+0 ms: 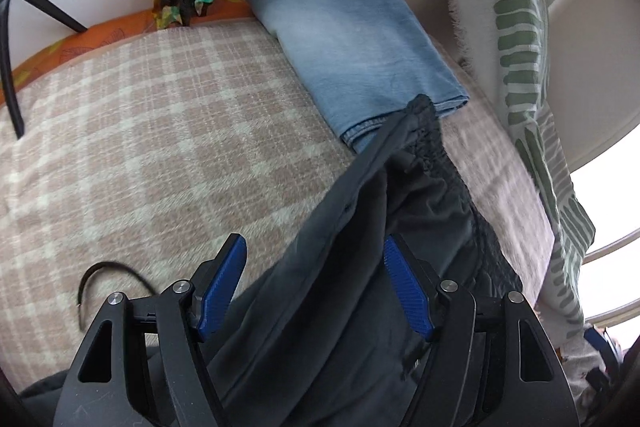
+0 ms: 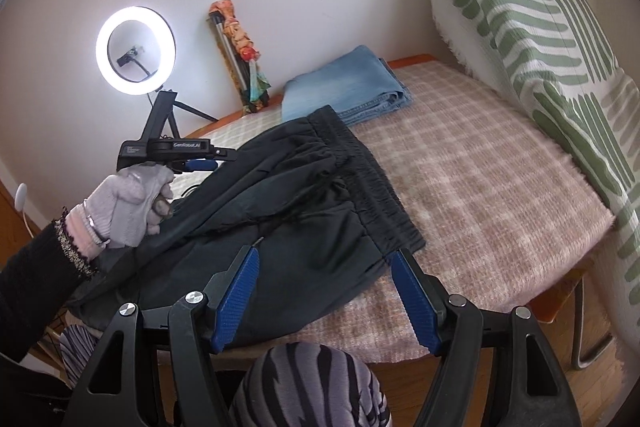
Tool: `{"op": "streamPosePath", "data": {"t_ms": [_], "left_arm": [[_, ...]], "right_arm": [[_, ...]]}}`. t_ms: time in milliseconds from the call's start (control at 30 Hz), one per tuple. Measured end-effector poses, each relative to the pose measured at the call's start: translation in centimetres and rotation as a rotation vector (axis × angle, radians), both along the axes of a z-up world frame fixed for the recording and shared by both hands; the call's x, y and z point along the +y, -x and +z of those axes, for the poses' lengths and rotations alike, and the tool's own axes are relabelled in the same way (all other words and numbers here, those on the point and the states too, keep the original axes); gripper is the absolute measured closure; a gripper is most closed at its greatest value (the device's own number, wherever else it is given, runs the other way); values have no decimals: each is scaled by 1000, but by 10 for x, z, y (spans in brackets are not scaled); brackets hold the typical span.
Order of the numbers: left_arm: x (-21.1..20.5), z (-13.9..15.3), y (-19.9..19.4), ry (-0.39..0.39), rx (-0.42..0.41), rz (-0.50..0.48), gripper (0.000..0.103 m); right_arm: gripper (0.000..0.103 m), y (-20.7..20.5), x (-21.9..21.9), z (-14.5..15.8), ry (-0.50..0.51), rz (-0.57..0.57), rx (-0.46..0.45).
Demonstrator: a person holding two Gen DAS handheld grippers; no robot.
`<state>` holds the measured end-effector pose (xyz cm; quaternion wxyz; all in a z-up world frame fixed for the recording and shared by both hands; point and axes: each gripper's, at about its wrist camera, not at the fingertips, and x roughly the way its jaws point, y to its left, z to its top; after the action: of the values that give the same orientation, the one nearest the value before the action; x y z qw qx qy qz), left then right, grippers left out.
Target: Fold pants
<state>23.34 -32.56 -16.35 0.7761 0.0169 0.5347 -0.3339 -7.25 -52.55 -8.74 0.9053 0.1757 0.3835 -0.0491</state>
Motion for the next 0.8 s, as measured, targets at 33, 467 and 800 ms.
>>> {"op": "streamPosePath", "data": {"t_ms": [33, 467, 800], "left_arm": [[-4, -2, -1, -6, -5, 3, 32], [-44, -15, 1, 7, -69, -102, 97], [-44, 25, 67, 71, -171, -275, 99]], "right_arm": [[31, 0, -2, -2, -4, -2, 2], [31, 0, -25, -18, -26, -39, 21], [33, -47, -56, -29, -189, -55, 17]]}}
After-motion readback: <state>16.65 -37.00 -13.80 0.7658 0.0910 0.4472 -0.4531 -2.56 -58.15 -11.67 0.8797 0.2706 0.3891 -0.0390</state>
